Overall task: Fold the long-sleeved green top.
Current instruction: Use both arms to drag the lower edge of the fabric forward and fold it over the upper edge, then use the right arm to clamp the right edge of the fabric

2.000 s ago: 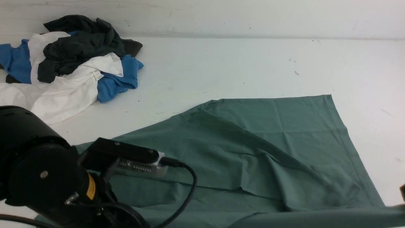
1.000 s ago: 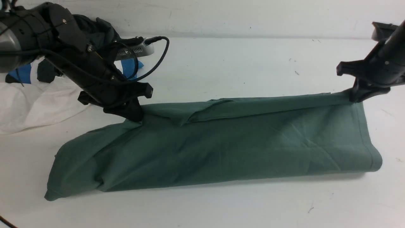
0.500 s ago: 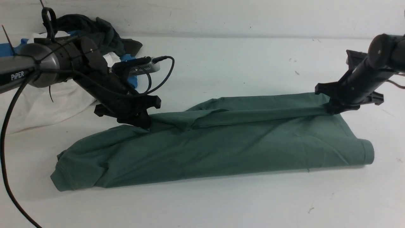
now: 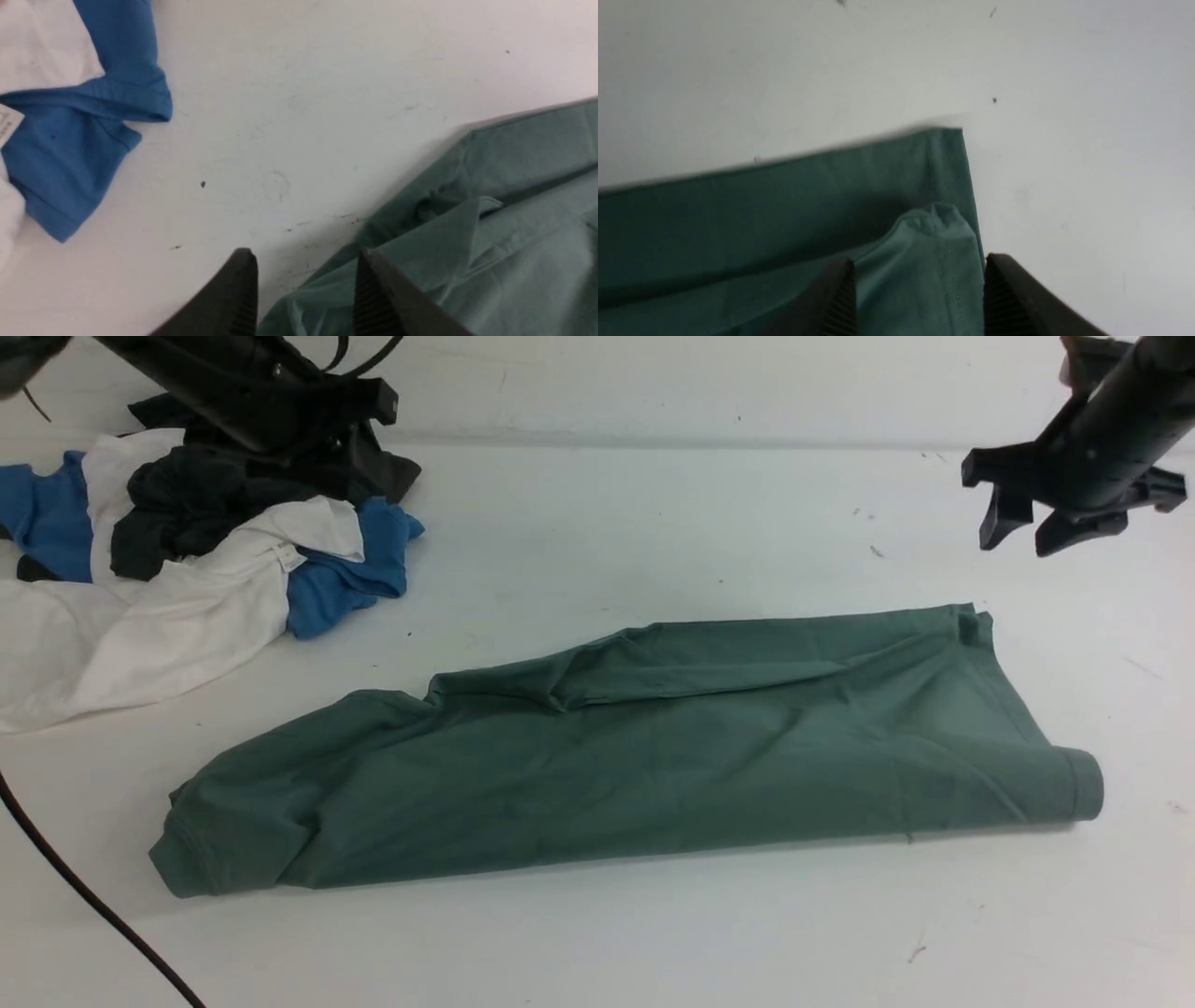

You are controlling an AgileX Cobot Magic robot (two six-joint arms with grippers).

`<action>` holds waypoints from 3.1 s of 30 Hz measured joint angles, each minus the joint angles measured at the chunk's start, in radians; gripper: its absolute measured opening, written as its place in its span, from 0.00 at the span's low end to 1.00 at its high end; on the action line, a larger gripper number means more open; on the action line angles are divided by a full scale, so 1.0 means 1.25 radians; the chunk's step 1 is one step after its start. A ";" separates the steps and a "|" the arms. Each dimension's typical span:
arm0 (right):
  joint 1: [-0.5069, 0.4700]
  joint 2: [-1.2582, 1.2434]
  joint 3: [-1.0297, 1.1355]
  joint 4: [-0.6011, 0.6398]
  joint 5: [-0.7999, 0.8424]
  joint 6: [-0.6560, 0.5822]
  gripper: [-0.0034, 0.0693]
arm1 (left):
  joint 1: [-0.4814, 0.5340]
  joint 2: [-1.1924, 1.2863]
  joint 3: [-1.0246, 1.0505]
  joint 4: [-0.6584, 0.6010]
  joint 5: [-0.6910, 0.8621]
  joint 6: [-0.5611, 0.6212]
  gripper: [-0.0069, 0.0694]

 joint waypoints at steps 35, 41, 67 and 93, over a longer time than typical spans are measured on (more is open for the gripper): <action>0.058 0.143 -0.183 0.249 -0.025 -0.172 0.03 | -0.065 -0.066 0.177 0.036 0.033 -0.010 0.09; 0.048 0.126 -0.224 0.185 0.015 -0.156 0.03 | -0.163 -0.128 0.335 0.032 0.036 -0.021 0.09; 0.048 0.126 -0.196 0.188 0.025 -0.124 0.03 | -0.107 0.218 -0.232 0.089 -0.014 -0.100 0.09; 0.047 0.036 0.060 0.065 0.020 -0.124 0.03 | 0.005 -0.203 0.643 0.136 0.031 -0.108 0.09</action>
